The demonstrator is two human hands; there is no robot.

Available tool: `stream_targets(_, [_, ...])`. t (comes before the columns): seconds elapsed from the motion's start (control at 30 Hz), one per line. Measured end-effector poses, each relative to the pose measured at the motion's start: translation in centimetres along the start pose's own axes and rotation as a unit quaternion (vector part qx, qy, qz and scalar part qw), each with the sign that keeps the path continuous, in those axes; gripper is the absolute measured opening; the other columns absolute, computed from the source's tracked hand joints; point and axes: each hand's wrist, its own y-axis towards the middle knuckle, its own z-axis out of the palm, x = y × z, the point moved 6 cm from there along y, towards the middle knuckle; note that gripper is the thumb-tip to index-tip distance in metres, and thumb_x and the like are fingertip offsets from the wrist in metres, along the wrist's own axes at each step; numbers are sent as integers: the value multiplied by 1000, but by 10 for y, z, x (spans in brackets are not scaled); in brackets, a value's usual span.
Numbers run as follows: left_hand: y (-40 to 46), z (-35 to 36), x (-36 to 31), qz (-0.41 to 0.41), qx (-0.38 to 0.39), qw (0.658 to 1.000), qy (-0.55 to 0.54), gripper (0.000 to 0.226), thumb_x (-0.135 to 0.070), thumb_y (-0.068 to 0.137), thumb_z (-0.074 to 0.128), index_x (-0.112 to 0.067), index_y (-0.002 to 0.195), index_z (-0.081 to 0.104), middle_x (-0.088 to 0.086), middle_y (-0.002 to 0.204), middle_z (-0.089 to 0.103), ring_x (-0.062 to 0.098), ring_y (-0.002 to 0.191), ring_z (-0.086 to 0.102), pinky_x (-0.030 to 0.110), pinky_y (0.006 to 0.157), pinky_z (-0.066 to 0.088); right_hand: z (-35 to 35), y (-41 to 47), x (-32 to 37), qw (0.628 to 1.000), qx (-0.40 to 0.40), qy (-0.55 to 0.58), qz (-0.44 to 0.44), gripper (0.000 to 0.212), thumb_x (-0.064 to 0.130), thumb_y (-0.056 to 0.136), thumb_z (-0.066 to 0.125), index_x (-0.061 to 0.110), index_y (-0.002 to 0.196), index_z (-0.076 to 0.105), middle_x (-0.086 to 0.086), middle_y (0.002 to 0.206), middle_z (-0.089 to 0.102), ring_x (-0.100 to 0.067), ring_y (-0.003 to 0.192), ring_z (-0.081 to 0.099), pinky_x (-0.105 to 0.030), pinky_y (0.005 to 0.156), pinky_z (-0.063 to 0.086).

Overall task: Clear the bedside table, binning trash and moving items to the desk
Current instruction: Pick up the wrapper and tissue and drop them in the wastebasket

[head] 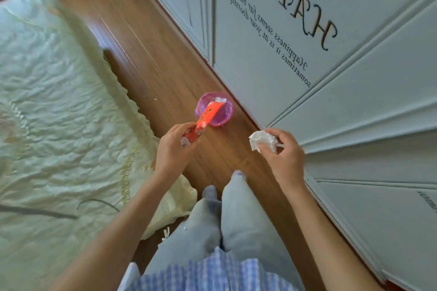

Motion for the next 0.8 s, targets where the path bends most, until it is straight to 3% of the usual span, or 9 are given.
stream_targets(0.07, [28,8,8,-18,-3,1000,2,33,-14,78,72,-15,110,67,-7,100,63,5,85,57,6,72,39,15,37,0,1000,25,-18,-4,32,18,79,74,20,109,65,10,101,60,-1,88,56,-13,77,46])
stream_targets(0.2, [86,31,28,-61,-11,998,24,35,-13,77,73,-15,111,67,-3,102,66,12,88,60,25,77,47,47,124,-5,997,68,-40,-14,31,15,77,75,16,107,66,6,99,62,-9,89,57,-23,81,47])
stream_targets(0.3, [128,51,43,-104,-27,994,32,32,-15,78,72,-17,110,67,-4,101,66,11,86,60,24,74,44,72,190,-9,993,97,-56,-32,29,12,75,76,14,104,68,3,97,63,-12,86,59,-29,79,50])
stream_targets(0.47, [189,103,88,-179,-35,982,58,30,-18,80,69,-19,110,67,-3,104,67,19,89,62,30,70,47,120,277,-35,983,155,-85,-53,28,11,77,75,14,104,67,7,95,59,-9,83,58,-10,72,41])
stream_targets(0.67, [246,186,174,-208,-18,970,120,27,-20,84,64,-17,111,67,2,104,67,25,88,60,33,64,47,195,342,-103,975,191,-108,-37,30,9,76,74,14,104,68,6,96,60,-8,83,57,-24,77,48])
stream_targets(0.8, [274,264,256,-204,35,965,160,28,-24,86,62,-16,112,65,3,106,66,26,87,59,38,62,51,253,375,-168,971,202,-125,-29,30,10,76,73,14,105,68,1,101,64,-12,86,59,-22,78,46])
